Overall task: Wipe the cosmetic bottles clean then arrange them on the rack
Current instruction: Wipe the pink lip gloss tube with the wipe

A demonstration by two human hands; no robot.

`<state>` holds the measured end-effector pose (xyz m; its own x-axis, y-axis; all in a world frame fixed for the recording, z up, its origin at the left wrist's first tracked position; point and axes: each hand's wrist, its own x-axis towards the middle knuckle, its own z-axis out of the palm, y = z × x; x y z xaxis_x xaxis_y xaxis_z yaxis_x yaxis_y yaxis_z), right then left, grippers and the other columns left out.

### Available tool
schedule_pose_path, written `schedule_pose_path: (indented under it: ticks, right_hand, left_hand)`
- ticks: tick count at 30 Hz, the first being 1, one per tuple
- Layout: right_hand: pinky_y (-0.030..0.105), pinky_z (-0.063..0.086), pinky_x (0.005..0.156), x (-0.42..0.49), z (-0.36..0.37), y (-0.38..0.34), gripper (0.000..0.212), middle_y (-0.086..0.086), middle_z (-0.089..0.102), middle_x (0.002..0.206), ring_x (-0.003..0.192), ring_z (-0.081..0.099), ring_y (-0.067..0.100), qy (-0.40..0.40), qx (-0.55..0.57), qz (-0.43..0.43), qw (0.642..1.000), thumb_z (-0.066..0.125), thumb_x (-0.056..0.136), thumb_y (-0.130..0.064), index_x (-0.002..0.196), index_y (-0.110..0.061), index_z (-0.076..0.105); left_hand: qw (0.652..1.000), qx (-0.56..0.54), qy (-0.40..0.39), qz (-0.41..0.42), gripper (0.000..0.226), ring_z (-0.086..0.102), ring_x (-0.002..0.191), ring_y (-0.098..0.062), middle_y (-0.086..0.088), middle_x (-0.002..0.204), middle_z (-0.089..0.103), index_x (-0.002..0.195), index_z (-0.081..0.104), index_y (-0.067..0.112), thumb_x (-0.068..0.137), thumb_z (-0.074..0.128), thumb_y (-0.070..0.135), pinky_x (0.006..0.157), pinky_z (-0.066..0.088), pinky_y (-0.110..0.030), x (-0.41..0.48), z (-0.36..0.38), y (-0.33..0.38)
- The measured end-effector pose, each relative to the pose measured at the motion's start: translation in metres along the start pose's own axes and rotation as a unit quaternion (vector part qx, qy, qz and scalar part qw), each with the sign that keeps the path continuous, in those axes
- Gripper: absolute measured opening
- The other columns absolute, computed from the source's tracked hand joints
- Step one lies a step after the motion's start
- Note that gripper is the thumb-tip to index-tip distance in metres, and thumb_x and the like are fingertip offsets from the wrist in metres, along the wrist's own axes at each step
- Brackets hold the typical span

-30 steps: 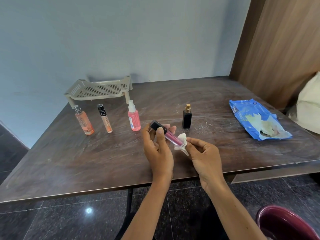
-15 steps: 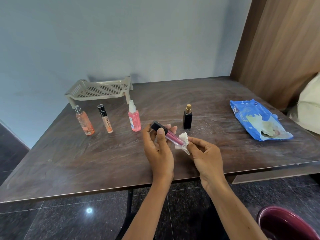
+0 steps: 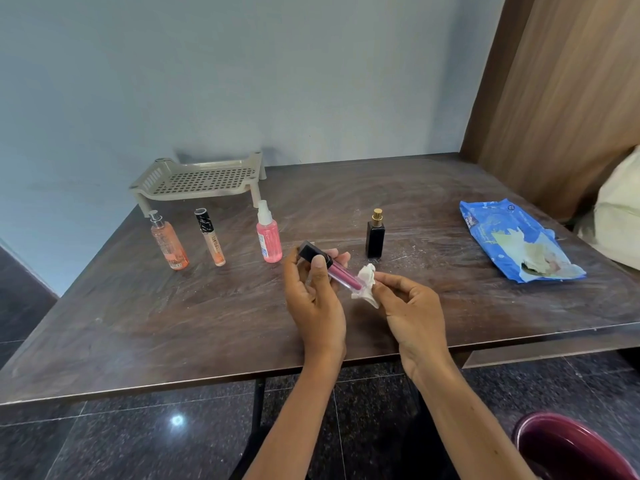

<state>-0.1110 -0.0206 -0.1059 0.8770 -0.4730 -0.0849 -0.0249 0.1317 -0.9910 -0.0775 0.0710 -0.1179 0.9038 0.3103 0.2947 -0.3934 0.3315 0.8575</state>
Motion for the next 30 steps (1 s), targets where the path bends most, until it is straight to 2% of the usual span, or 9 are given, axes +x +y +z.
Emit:
schedule_pose_path:
  ticks: [8, 12, 16, 20, 25, 30]
  right_hand:
    - [0.026, 0.056, 0.084, -0.009, -0.003, 0.007, 0.014, -0.003, 0.076, 0.087, 0.085, 0.072, 0.01, -0.018, 0.001, -0.002, 1.0, 0.068, 0.088, -0.008, 0.099, -0.016, 0.074]
    - [0.016, 0.054, 0.075, -0.004, -0.008, 0.0, 0.014, -0.003, 0.076, 0.086, 0.082, 0.07, 0.005, 0.012, 0.056, -0.018, 0.998, 0.068, 0.088, -0.006, 0.096, -0.017, 0.073]
    - [0.025, 0.054, 0.081, 0.011, -0.011, -0.002, 0.016, -0.002, 0.076, 0.089, 0.086, 0.071, 0.008, 0.062, 0.064, -0.066, 0.994, 0.067, 0.089, -0.007, 0.094, -0.021, 0.073]
    - [0.024, 0.054, 0.079, 0.021, -0.008, 0.004, 0.017, -0.002, 0.076, 0.09, 0.088, 0.071, 0.009, 0.06, 0.059, -0.084, 0.993, 0.067, 0.089, -0.007, 0.095, -0.022, 0.072]
    - [0.019, 0.052, 0.077, 0.025, -0.011, 0.011, 0.017, -0.006, 0.075, 0.089, 0.088, 0.071, 0.006, 0.053, 0.048, -0.084, 0.994, 0.067, 0.089, -0.006, 0.096, -0.021, 0.073]
    - [0.013, 0.052, 0.075, 0.023, -0.012, 0.013, 0.017, -0.008, 0.075, 0.093, 0.088, 0.069, 0.001, 0.031, -0.006, -0.109, 0.994, 0.068, 0.089, -0.009, 0.104, -0.015, 0.073]
  left_hand:
    - [0.999, 0.033, 0.017, 0.018, 0.018, 0.074, 0.101, -0.024, -0.001, 0.104, 0.074, 0.12, 0.055, 0.014, 0.105, 0.046, 0.02, 0.095, 0.055, -0.057, 0.001, -0.001, -0.004]
    - [0.999, 0.043, 0.016, 0.02, 0.018, 0.073, 0.102, -0.024, -0.002, 0.104, 0.074, 0.121, 0.054, 0.01, 0.106, 0.049, 0.018, 0.094, 0.056, -0.056, 0.002, -0.001, -0.007]
    - [0.99, 0.12, -0.03, 0.071, 0.017, 0.073, 0.103, -0.016, 0.009, 0.104, 0.074, 0.119, 0.057, 0.015, 0.105, 0.052, 0.023, 0.091, 0.058, -0.047, 0.018, 0.002, -0.002]
    - [0.973, 0.193, -0.091, 0.084, 0.02, 0.07, 0.105, -0.012, -0.001, 0.109, 0.074, 0.116, 0.058, 0.028, 0.099, 0.056, 0.038, 0.093, 0.058, -0.035, 0.064, 0.005, -0.002]
    - [0.956, 0.247, -0.148, 0.054, 0.025, 0.069, 0.107, -0.014, -0.004, 0.113, 0.073, 0.122, 0.06, 0.021, 0.1, 0.059, 0.033, 0.091, 0.055, -0.025, 0.102, 0.006, -0.014]
    - [0.936, 0.298, -0.179, 0.048, 0.05, 0.068, 0.111, -0.017, -0.004, 0.117, 0.072, 0.13, 0.06, 0.015, 0.095, 0.057, 0.051, 0.097, 0.057, -0.04, 0.112, 0.006, -0.026]
